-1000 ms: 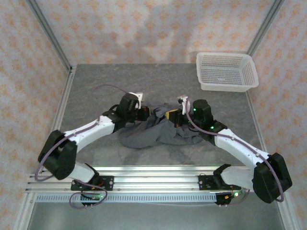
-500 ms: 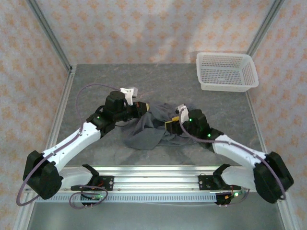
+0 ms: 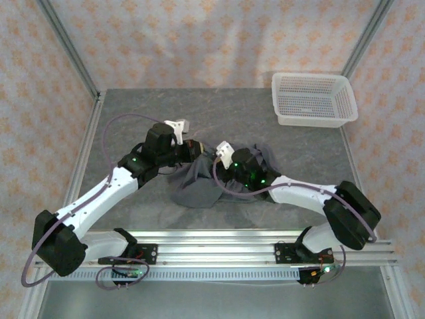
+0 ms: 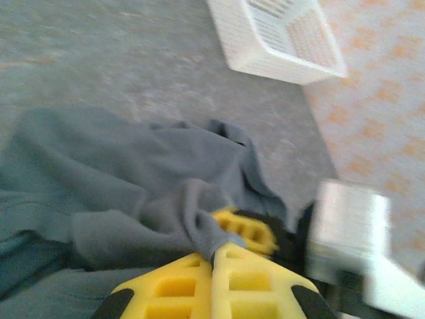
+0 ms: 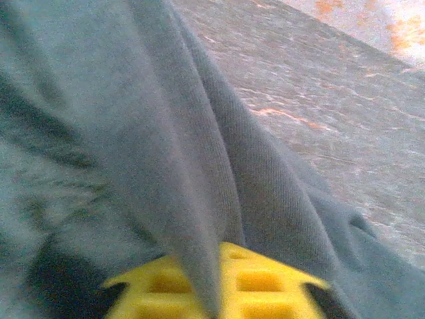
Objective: Fold the inside-out t-shirt
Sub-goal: Turn the T-shirt inside out at the center of the table.
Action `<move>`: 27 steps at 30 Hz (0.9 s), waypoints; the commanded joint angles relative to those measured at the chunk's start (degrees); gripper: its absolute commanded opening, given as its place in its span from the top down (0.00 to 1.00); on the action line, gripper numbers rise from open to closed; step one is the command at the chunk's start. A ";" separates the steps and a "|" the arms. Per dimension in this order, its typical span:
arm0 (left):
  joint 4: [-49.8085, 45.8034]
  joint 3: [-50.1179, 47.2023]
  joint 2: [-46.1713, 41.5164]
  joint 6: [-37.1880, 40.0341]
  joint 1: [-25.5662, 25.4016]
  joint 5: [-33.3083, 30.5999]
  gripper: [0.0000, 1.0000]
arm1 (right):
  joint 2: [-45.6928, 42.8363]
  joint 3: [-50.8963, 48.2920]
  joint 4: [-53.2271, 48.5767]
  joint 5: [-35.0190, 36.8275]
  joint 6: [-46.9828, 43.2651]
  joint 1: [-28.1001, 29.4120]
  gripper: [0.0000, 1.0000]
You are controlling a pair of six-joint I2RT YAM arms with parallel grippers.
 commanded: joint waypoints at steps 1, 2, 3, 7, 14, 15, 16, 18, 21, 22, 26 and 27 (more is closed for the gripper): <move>-7.09 0.78 1.07 4.56 3.49 -14.39 1.00 | -8.43 0.89 -2.66 -18.04 6.97 -2.90 1.00; -6.33 0.24 2.64 4.61 5.04 -14.44 1.00 | -9.82 0.59 -2.89 -25.85 8.88 -4.11 1.00; -4.44 -0.44 4.75 4.56 6.93 -12.41 1.00 | -11.04 0.29 -2.33 -34.37 11.39 -5.34 1.00; 2.79 -1.34 12.32 4.64 8.03 -8.99 0.95 | -13.78 -1.54 4.87 -47.57 21.96 -6.60 1.00; 6.32 -5.79 9.43 4.15 8.03 -10.11 0.44 | -12.65 -2.71 11.23 -41.05 29.85 -10.35 1.00; 5.08 -6.67 6.62 4.75 7.95 -11.26 0.42 | -12.42 -2.12 9.78 -39.55 29.44 -10.70 1.00; 3.63 -7.59 3.36 5.27 7.75 -12.61 0.41 | -11.16 -1.30 7.86 -38.18 28.71 -10.82 1.00; 1.06 -9.21 -3.38 6.14 6.49 -15.30 0.40 | -9.32 0.73 3.45 -35.93 27.37 -10.91 1.00; -1.02 -10.66 -11.50 7.96 0.55 -17.92 0.40 | -6.86 2.33 1.90 -36.14 27.02 -11.18 1.00; -1.23 -10.78 -12.92 8.27 -2.35 -18.76 0.40 | -6.25 2.51 2.39 -36.46 27.17 -11.17 1.00; -0.37 -10.46 -12.43 6.60 -10.94 -24.31 0.41 | -4.28 3.76 2.78 -37.40 28.05 -11.26 1.00; 0.41 -10.26 -10.97 6.14 -12.24 -25.73 0.41 | -4.01 4.07 2.81 -38.00 28.29 -11.26 1.00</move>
